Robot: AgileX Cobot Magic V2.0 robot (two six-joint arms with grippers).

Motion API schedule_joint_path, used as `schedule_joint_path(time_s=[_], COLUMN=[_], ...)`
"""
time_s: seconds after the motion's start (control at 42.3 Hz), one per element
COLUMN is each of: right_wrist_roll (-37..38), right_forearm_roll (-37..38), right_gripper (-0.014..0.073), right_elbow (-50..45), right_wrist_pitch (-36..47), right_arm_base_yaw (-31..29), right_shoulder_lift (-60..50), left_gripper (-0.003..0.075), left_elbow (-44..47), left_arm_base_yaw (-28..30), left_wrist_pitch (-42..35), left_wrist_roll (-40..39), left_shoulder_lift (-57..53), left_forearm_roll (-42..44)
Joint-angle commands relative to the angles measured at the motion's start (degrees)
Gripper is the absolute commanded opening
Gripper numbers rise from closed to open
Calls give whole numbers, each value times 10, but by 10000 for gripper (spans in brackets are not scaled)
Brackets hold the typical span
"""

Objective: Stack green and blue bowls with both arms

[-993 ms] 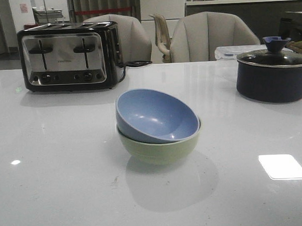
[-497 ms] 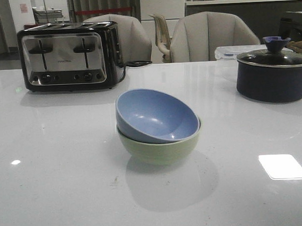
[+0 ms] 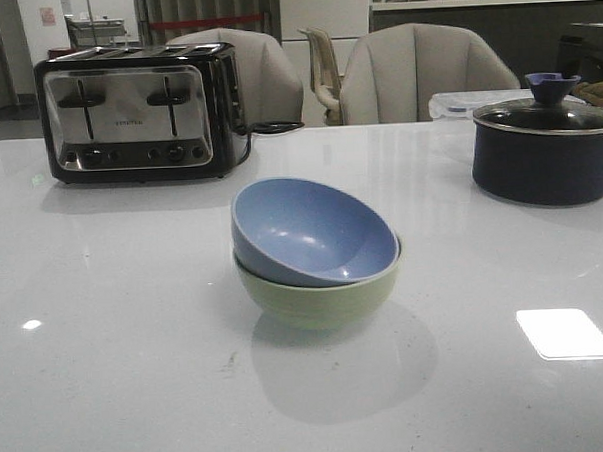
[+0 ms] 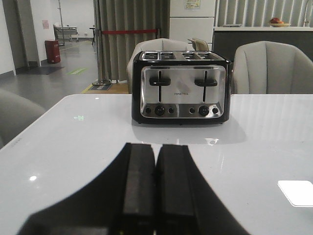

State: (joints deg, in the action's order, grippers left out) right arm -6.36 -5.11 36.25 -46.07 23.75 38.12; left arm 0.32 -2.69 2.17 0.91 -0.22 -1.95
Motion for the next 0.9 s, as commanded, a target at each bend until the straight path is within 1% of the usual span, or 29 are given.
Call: schedule_joint_path(time_s=[0.0,0.095,0.166,0.284,0.402,0.497,0.639,0.757,0.875], right_wrist_roll=[-4,-4,-4,-4,-4,-4,-4,-4,-4], right_forearm_roll=[1,11,23,25,25,22,22,22,22], right_gripper=[34,34,34,34,34,34,34,34,34], right_elbow=[11,-12,-46,-125,-213,-277,-346,-379,-378], right_wrist_pitch=[31,49,87,182,284,349,407,461,471], right_arm_base_yaw=[-4,-36,-74,-139,-181,-200,-207,-207,-207], right_shoulder_lift=[-16,-59,-106,-196,-287,-346,-396,-399,-399], left_gripper=[102,102,102,102,102,102,102,102,102], left_elbow=[11,11,11,11,11,11,11,11,11], left_arm_base_yaw=[-5,-5,-5,-5,-5,-5,-5,-5,-5], left_wrist_pitch=[-51,-51,-51,-51,-51,-51,-51,-51,-51], left_wrist_roll=[-5,-5,-5,-5,-5,-5,-5,-5,-5], left_shoulder_lift=[-13,-13,-13,-13,-13,-13,-13,-13,-13], left_forearm_roll=[0,0,0,0,0,0,0,0,0])
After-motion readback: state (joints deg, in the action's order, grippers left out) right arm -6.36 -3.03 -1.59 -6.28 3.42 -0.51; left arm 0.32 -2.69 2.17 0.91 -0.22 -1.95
